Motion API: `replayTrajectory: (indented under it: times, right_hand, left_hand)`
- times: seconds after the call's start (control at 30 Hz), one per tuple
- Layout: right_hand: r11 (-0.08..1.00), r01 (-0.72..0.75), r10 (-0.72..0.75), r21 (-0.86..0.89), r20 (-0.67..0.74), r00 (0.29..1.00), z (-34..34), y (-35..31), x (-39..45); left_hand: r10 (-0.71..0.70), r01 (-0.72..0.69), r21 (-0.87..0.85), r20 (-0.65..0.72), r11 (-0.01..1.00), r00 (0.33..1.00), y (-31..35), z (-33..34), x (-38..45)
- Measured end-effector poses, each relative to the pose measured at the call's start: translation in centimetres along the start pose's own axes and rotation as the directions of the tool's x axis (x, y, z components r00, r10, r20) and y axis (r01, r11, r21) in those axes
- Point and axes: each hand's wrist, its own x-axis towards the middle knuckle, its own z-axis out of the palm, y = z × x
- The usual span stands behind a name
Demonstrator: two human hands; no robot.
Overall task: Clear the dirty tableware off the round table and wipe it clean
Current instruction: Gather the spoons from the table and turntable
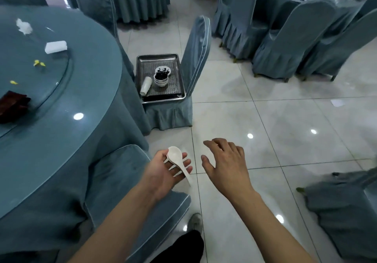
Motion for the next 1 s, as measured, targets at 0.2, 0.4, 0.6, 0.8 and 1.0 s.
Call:
replayTrajectory:
  times: [0.2,0.4,0.6,0.8,1.0]
  right_hand:
    - [0.995,0.097,-0.096,-0.012,0.033,0.995,-0.7,4.0,8.7]
    - [0.987,0.159,-0.159,0.035,0.018,0.987,-0.4,6.9,16.5]
    - [0.969,0.226,-0.234,0.094,0.083,0.969,1.3,10.1,25.5]
    - [0.933,0.332,-0.351,0.139,0.148,0.925,2.2,12.5,35.2]
    - [0.893,0.399,-0.44,0.207,0.219,0.871,4.1,12.0,43.2]
  left_hand:
    - [0.023,-0.028,-0.119,-0.043,0.993,0.999,2.8,6.0,4.7]
    - [0.052,-0.066,-0.14,-0.103,0.988,0.993,5.6,10.6,8.9]
    - [0.082,-0.119,-0.179,-0.205,0.977,0.975,8.9,15.1,15.3]
    - [0.182,-0.26,-0.215,-0.324,0.941,0.928,12.3,20.1,21.7]
    - [0.25,-0.353,-0.176,-0.43,0.919,0.867,16.0,22.5,26.3]
